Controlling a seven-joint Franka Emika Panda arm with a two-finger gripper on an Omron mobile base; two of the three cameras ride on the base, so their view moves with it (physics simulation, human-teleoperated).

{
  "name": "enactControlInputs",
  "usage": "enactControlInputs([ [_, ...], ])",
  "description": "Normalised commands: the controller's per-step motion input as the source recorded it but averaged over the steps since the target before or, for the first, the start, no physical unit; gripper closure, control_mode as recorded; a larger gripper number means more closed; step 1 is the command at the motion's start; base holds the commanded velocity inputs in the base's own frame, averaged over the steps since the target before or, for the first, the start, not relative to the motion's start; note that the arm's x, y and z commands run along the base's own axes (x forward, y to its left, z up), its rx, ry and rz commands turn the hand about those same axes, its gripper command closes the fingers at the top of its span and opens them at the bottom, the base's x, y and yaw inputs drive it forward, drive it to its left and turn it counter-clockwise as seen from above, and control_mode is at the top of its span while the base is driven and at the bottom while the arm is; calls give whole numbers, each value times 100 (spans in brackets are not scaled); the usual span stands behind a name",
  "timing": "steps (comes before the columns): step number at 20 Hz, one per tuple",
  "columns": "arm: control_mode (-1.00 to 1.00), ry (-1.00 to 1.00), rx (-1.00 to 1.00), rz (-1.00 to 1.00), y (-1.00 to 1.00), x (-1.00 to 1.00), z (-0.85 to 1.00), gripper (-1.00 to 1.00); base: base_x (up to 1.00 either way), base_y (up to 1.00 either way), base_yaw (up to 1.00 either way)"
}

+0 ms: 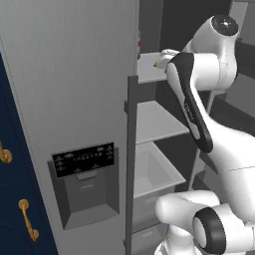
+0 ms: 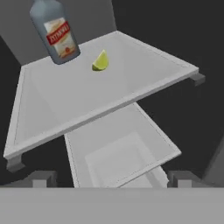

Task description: Grab a lemon wedge from the fridge and one ice cube from the ice bowl, and put them in the glass of lemonade.

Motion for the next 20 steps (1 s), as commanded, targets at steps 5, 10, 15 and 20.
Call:
enactControlInputs([
  [5,-100,4,-9,5,0,89,-11,-100,0,0,0],
  [10,-100,-1,-15,0,0,65,4,-100,0,0,0],
  [15,-100,-4,-1,0,-7,54,0,-100,0,0,0],
  [20,-100,-10,0,0,-19,49,-11,-100,0,0,0],
])
